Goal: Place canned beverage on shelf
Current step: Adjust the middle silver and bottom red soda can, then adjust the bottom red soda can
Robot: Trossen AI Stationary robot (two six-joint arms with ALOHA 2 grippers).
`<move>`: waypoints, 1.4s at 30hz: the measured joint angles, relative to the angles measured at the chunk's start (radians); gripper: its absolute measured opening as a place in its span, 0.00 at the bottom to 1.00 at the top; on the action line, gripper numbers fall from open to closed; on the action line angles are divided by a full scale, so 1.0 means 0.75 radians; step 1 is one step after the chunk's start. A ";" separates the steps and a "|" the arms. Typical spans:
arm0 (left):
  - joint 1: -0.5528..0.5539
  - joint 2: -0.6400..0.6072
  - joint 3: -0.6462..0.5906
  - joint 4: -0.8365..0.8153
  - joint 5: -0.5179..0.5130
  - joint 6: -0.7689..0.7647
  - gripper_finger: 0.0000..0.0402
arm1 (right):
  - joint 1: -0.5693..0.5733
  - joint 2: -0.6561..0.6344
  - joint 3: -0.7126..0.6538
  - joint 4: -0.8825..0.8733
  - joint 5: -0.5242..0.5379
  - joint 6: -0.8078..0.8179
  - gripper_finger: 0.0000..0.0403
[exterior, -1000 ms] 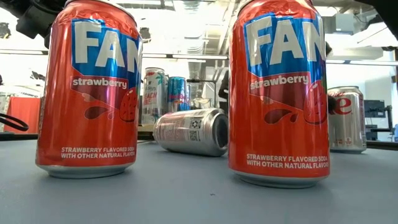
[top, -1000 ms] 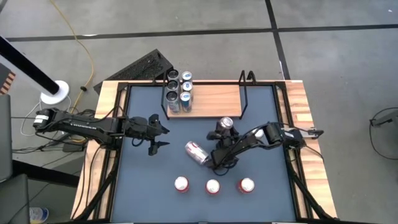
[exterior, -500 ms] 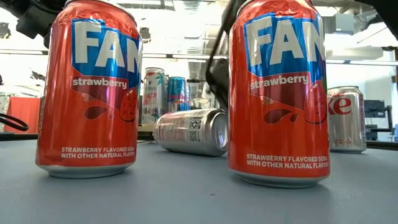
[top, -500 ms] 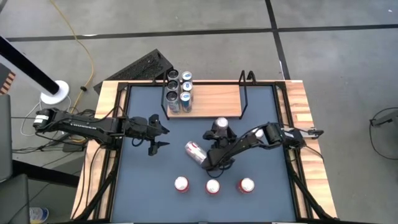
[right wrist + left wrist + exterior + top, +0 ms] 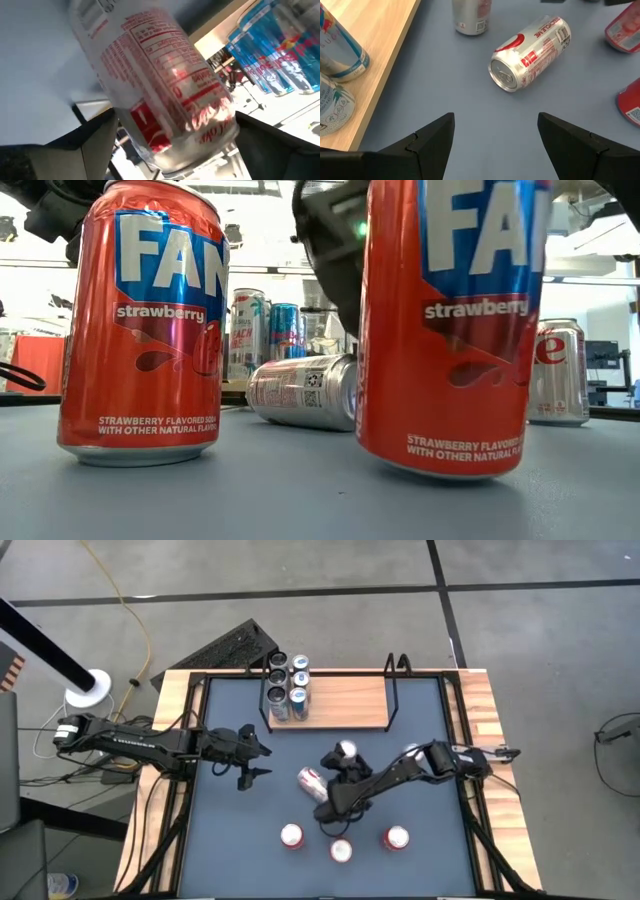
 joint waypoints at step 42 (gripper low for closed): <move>-0.004 0.001 0.000 0.127 0.133 -0.067 0.68 | 0.081 -0.750 0.057 0.255 -0.766 0.901 0.90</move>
